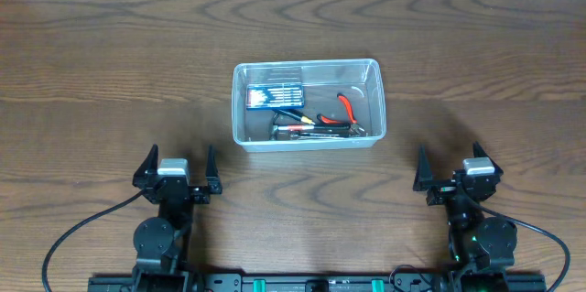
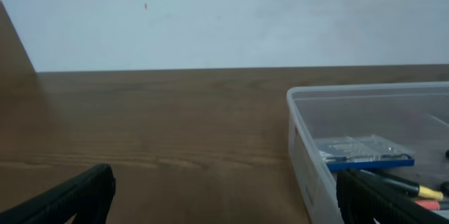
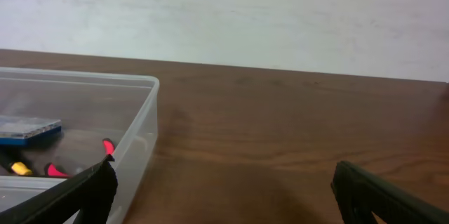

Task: Pack container

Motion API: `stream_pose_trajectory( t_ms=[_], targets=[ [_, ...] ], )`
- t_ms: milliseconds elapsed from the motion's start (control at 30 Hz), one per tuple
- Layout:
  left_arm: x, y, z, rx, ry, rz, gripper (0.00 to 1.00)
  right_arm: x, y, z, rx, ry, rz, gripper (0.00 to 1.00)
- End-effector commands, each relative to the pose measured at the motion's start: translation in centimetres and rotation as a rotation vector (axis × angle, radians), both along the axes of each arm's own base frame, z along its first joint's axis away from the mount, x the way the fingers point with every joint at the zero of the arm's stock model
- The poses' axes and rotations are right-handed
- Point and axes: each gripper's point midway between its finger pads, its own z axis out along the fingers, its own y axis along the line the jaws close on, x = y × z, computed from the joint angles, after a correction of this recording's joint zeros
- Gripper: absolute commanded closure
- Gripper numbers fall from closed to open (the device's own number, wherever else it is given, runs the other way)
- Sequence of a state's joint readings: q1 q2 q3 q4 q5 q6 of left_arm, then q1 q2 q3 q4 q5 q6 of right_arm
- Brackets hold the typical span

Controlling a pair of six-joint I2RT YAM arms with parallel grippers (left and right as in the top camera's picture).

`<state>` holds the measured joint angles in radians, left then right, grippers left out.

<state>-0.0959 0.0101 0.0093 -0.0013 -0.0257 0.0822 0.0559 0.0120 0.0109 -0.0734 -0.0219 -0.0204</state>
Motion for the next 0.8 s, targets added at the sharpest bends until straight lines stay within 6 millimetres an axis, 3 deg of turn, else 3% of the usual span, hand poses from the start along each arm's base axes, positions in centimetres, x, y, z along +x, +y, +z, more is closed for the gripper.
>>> stream_pose_trajectory(
  t_ms=[0, 233, 767],
  targets=[
    [-0.2, -0.4, -1.8, 0.0, 0.068, -0.036, 0.02, 0.0, 0.0, -0.1, 0.015, 0.0, -0.003, 0.01],
    [-0.3, -1.8, -1.6, 0.034, 0.055, -0.126, 0.02, 0.0, 0.0, -0.1, 0.015, 0.0, -0.003, 0.01],
    [-0.3, -1.8, -1.5, 0.025, 0.055, -0.128, 0.02, 0.0, 0.0, -0.1, 0.015, 0.0, -0.003, 0.01]
  ],
)
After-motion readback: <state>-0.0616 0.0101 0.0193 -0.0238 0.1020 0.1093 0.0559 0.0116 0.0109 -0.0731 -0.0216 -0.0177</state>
